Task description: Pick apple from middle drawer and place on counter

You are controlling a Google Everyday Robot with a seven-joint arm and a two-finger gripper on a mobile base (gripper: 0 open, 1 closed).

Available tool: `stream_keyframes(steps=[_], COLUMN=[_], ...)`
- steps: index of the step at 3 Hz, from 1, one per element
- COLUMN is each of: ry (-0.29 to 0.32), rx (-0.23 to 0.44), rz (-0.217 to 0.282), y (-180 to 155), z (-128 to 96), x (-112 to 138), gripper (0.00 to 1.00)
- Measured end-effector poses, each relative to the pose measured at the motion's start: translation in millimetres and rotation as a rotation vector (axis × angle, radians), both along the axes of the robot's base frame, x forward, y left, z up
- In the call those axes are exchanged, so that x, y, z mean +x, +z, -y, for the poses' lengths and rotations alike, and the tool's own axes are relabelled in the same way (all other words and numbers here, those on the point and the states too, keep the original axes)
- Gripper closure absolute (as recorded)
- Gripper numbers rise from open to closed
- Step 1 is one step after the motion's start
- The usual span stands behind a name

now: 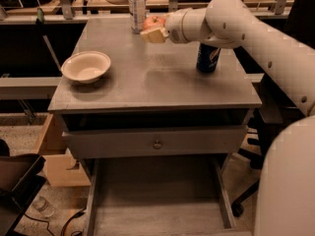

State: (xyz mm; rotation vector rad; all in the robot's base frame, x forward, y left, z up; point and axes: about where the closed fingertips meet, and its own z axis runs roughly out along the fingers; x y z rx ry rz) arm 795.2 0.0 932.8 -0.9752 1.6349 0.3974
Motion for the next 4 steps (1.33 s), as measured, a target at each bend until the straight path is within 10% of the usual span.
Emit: stream_keyframes(steps=[3,4], ry=[-0.010,-0.006], rx=[0.068,0.067], rz=[-0.174,-0.176], y=[-68,-70], z=[-21,-24], x=[30,30], gripper=[1.00,0.82])
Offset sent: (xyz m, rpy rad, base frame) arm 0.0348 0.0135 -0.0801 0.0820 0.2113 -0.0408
